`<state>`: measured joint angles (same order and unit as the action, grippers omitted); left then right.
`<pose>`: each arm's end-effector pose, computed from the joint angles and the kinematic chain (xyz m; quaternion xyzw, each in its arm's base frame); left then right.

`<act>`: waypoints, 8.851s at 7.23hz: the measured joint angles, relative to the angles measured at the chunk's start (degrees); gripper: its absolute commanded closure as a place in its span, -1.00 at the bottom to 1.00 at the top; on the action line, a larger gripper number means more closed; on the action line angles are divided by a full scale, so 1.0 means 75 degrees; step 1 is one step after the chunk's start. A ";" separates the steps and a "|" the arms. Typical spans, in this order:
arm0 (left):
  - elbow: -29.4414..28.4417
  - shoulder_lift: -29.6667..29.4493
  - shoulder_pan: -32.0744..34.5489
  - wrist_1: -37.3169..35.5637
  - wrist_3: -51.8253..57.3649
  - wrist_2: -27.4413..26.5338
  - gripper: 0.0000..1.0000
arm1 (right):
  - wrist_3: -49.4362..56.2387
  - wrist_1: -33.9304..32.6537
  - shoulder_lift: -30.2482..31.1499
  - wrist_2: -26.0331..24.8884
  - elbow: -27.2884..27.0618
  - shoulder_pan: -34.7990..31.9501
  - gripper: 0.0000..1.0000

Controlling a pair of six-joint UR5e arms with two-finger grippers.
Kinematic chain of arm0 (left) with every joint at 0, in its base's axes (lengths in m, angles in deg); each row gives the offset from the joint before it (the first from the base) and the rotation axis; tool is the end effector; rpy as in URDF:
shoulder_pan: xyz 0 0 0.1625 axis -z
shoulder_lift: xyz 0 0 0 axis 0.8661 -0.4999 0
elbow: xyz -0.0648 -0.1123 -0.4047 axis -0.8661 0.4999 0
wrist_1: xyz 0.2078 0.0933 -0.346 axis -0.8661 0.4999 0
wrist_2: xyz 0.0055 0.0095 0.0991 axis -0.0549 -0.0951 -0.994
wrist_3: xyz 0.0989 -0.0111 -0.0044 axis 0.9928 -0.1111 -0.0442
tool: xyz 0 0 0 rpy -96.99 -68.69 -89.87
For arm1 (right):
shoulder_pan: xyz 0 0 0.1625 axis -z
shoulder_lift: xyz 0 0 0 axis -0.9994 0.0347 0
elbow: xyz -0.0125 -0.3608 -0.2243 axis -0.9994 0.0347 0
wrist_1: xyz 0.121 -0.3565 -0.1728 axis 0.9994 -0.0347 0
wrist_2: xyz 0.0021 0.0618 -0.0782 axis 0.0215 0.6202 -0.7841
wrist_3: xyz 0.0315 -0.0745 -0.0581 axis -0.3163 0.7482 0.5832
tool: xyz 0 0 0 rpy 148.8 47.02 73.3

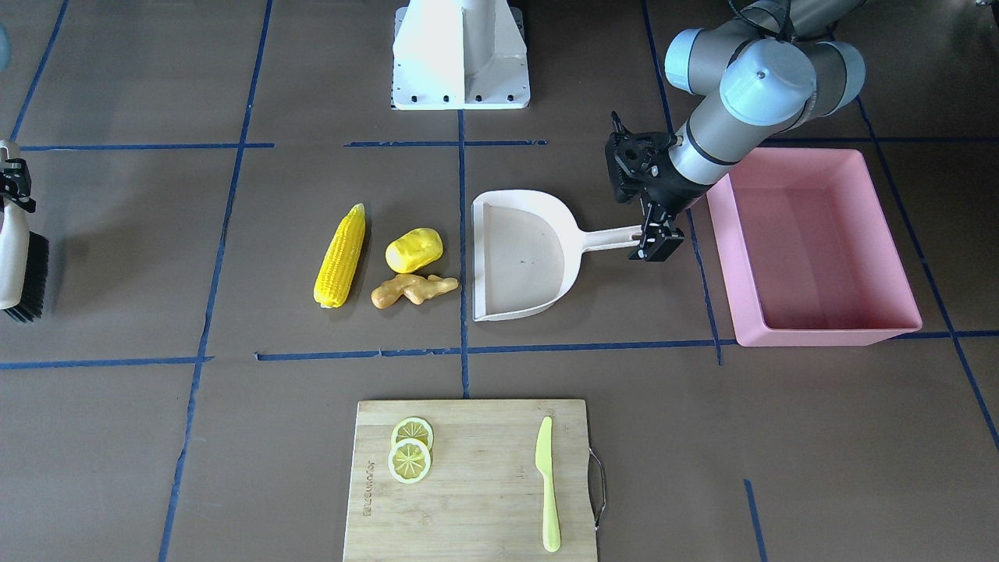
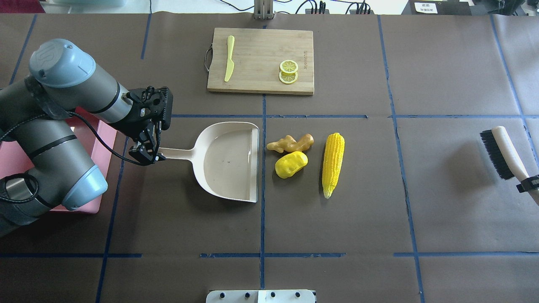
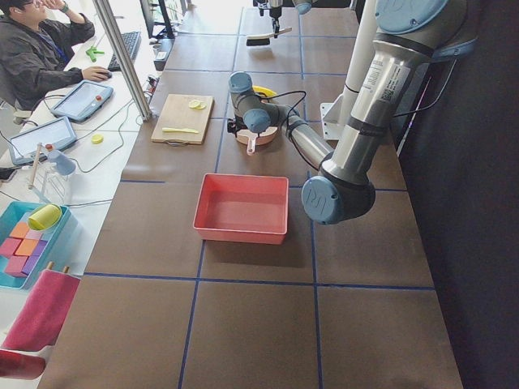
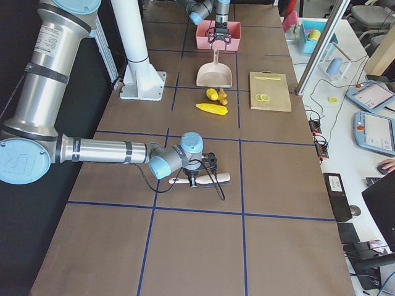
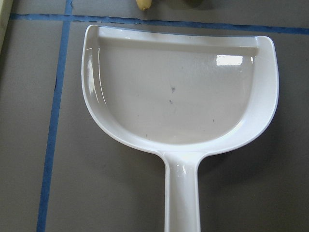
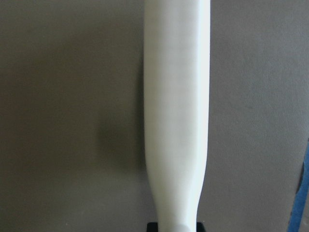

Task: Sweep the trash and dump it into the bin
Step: 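Reach the left gripper to the white dustpan handle and grasp it, then hold the dustpan steady with the left gripper while the right arm lifts the brush, then move the brush with the right gripper behind the corn, potato and ginger, then sweep the corn, potato and ginger into the dustpan with the right-held brush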

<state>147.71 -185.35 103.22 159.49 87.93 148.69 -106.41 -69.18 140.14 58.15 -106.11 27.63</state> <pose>0.3962 -0.4769 0.3072 0.3353 0.3434 0.6091 0.6314 -0.1248 -0.3647 0.6484 0.0298 -0.3784 -0.0920 0.9206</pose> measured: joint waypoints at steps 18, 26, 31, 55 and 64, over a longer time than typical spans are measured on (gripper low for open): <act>-0.0441 -0.0185 -0.0677 -0.0366 -0.0268 -0.0945 0.99 | 0.0065 0.0014 0.0137 0.0003 0.0006 0.0000 1.00; -0.0488 -0.0257 -0.0699 -0.0388 0.0261 -0.1389 1.00 | -0.0513 -0.0010 0.0046 0.0013 -0.0191 0.0114 1.00; -0.0482 -0.0257 -0.0685 -0.0420 0.0270 -0.1390 1.00 | -0.4205 -0.0116 -0.1242 -0.0397 -0.0978 0.2212 1.00; -0.0333 -0.0172 -0.0654 -0.0421 0.0259 -0.1382 1.00 | -0.7944 -0.2987 -0.7324 -0.2102 0.0715 0.4781 1.00; -0.0357 -0.0327 -0.0681 -0.0936 0.0260 -0.1344 1.00 | -0.7928 -0.2986 -0.7942 -0.2051 0.1167 0.4797 1.00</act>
<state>145.02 -187.81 98.11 152.47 89.88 138.61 -165.87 -91.57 80.57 42.77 -97.36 63.61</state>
